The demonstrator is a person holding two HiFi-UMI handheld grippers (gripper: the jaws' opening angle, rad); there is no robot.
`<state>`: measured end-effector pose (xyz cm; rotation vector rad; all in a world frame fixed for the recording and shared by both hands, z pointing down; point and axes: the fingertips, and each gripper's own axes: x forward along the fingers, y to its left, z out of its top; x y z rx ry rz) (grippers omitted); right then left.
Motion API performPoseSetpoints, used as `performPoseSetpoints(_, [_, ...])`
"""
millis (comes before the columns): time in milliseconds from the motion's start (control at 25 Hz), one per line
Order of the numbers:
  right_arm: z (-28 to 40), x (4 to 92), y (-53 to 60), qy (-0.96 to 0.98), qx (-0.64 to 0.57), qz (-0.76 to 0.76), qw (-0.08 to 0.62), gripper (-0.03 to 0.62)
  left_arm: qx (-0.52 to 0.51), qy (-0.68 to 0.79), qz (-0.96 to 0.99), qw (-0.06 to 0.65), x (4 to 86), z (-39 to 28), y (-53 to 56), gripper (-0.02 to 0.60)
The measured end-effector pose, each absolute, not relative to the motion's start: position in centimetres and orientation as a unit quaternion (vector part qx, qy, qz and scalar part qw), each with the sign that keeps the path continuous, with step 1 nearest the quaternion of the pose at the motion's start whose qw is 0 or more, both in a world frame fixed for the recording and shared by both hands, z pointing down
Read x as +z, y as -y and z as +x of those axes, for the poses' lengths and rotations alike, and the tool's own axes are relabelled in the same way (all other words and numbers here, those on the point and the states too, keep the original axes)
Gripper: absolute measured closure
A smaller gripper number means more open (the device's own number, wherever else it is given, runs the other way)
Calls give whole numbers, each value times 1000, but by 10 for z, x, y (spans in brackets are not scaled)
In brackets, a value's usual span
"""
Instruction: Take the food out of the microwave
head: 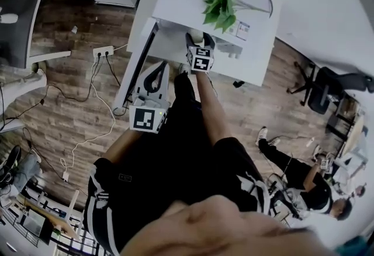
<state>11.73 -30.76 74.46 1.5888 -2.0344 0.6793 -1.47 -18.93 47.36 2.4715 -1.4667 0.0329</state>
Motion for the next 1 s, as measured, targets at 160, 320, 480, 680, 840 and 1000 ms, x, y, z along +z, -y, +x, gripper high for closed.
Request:
performPoseSetpoints(160, [123, 730, 286, 732, 247, 596, 220, 286, 2, 489, 862, 131, 468, -21, 171, 551])
performPoseSetpoints(320, [119, 719, 254, 725, 247, 605, 216, 286, 4, 463, 876, 134, 469, -25, 150, 552])
performPoseSetpoints(480, [121, 711, 225, 716, 251, 618, 207, 286, 8, 436, 888, 145, 476, -24, 134, 552])
performPoseSetpoints(680, [130, 704, 202, 707, 263, 626, 198, 287, 11, 423, 897, 126, 479, -17, 129, 552])
performPoseSetpoints(840, [141, 690, 192, 711, 262, 628, 178, 286, 18, 427, 895, 129, 478, -6, 126, 552])
performPoseSetpoints(1000, [153, 677, 184, 720, 259, 622, 166, 286, 14, 435, 891, 129, 477, 9, 127, 552])
